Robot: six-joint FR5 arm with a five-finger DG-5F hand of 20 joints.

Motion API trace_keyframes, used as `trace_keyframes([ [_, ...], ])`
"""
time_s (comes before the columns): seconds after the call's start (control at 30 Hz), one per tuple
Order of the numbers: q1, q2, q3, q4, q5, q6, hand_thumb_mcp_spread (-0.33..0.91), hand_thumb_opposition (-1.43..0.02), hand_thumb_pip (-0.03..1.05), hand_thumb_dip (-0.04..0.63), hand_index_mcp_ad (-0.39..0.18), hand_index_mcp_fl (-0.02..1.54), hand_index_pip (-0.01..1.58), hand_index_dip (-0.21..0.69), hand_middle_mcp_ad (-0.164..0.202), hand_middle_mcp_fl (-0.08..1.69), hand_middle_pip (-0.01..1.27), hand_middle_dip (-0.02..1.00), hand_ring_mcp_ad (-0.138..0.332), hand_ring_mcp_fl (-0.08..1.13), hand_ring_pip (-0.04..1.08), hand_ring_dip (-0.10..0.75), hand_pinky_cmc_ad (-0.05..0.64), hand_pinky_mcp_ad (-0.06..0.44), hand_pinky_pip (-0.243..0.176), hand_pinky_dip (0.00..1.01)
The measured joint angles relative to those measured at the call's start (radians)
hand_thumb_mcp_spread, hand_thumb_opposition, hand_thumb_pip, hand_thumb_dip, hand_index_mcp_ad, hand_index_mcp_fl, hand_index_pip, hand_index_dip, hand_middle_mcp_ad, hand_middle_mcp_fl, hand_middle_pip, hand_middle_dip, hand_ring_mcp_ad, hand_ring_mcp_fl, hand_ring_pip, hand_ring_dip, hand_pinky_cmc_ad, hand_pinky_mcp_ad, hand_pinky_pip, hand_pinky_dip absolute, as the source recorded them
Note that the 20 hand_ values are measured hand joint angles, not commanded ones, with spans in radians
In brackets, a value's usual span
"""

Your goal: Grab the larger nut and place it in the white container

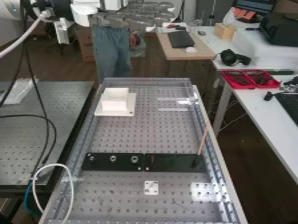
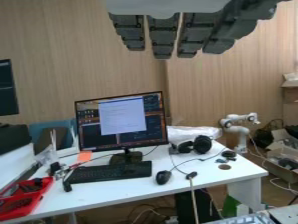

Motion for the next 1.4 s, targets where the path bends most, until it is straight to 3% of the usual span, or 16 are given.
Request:
trace_keyframes([
  [0.1, 0.009, 0.005, -0.003, 0.000, 0.011, -0.003, -0.01, -0.01, 0.01, 0.007, 0.007, 0.01, 0.00, -0.009, 0.059, 0.02, 0.01, 0.02, 0.061, 0.00, 0.01, 0.016, 0.044, 0.049, -0.010, 0.02],
  [0.13, 0.012, 0.007, -0.003, -0.002, 0.015, -0.005, 0.02, -0.04, 0.07, 0.014, 0.007, 0.00, 0.00, -0.010, 0.058, 0.02, 0.02, 0.03, 0.058, 0.00, 0.02, 0.019, 0.044, 0.049, -0.010, 0.04],
  [0.2, 0.014, 0.008, -0.003, -0.004, 0.020, -0.006, 0.13, -0.16, 0.34, 0.054, 0.005, 0.01, 0.03, -0.044, 0.058, 0.04, 0.05, 0.05, 0.058, 0.00, 0.02, 0.028, 0.066, 0.066, -0.010, 0.12],
  [0.23, 0.016, 0.008, -0.004, -0.006, 0.023, -0.004, 0.19, -0.26, 0.42, 0.075, 0.000, 0.00, 0.04, -0.068, 0.056, 0.05, 0.06, 0.08, 0.058, 0.00, 0.02, 0.044, 0.086, 0.098, -0.012, 0.19],
  [0.3, 0.017, 0.007, -0.006, -0.007, 0.029, -0.001, 0.20, -0.39, 0.42, 0.079, -0.009, 0.01, 0.05, -0.091, 0.058, 0.05, 0.08, 0.11, 0.068, 0.00, 0.06, 0.066, 0.134, 0.148, -0.012, 0.28],
  [0.4, 0.021, 0.005, -0.013, -0.006, 0.040, 0.011, 0.23, -0.57, 0.50, 0.098, -0.017, 0.01, 0.09, -0.117, 0.056, 0.09, 0.10, 0.14, 0.082, 0.00, 0.08, 0.099, 0.216, 0.215, -0.024, 0.38],
  [0.57, 0.033, 0.010, -0.018, 0.006, 0.060, 0.005, 0.23, -0.69, 0.54, 0.093, -0.019, 0.04, 0.10, -0.152, 0.059, 0.11, 0.10, 0.19, 0.126, 0.00, 0.09, 0.119, 0.314, 0.288, -0.059, 0.47],
  [0.77, 0.039, 0.001, -0.021, 0.004, 0.095, 0.011, 0.20, -0.76, 0.55, 0.093, -0.019, 0.04, 0.10, -0.173, 0.059, 0.12, 0.12, 0.20, 0.155, 0.00, 0.10, 0.127, 0.351, 0.330, -0.063, 0.52],
  [1.1, 0.051, -0.009, -0.089, 0.075, 0.168, 0.002, 0.21, -0.80, 0.62, 0.112, -0.017, 0.05, 0.12, -0.173, 0.072, 0.12, 0.12, 0.21, 0.155, 0.00, 0.10, 0.134, 0.379, 0.328, -0.075, 0.54],
  [1.23, 0.026, -0.014, -0.117, 0.102, 0.142, 0.007, 0.21, -0.80, 0.64, 0.126, -0.016, 0.05, 0.19, -0.175, 0.073, 0.12, 0.12, 0.21, 0.162, 0.00, 0.10, 0.134, 0.379, 0.332, -0.075, 0.54],
  [1.4, -0.042, -0.028, -0.148, 0.127, 0.045, 0.012, 0.20, -0.82, 0.64, 0.126, -0.021, 0.05, 0.27, -0.171, 0.073, 0.12, 0.12, 0.21, 0.161, 0.00, 0.10, 0.134, 0.379, 0.332, -0.075, 0.55],
])
